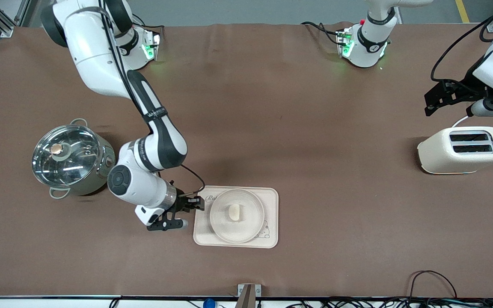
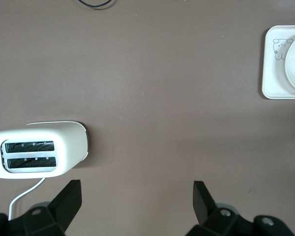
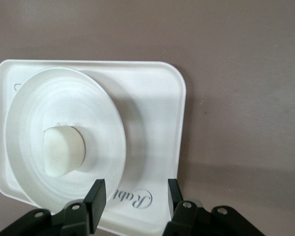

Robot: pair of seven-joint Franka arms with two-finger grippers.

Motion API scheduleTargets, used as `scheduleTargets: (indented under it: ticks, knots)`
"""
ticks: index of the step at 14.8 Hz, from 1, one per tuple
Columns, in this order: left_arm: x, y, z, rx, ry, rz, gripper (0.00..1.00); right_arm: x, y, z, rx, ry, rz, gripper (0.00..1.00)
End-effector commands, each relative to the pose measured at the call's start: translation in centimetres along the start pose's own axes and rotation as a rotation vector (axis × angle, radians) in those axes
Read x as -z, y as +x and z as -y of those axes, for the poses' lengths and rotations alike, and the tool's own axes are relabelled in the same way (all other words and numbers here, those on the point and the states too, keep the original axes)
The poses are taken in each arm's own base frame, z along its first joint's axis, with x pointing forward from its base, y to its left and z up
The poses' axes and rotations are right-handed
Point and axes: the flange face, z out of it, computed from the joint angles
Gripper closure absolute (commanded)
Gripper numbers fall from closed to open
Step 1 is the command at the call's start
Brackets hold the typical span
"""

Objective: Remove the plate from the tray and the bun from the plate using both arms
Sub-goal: 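Reach the right gripper down to the white plate's rim on the tray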

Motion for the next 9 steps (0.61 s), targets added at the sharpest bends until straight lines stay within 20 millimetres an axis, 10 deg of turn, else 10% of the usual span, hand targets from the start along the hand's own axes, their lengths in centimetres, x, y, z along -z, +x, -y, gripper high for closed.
scheduleTargets:
  ticks: [1, 9]
  knots:
    - [0.5, 0.1, 0.0, -0.013, 0.001, 0.004, 0.0, -2.1, 1.1, 0.2, -0.042, 0.073, -0.005, 0.44]
    - [0.5, 0.1, 0.0, -0.013, 0.001, 0.004, 0.0, -6.0, 0.4, 0.6, -0.075, 0.127, -0.008, 0.58]
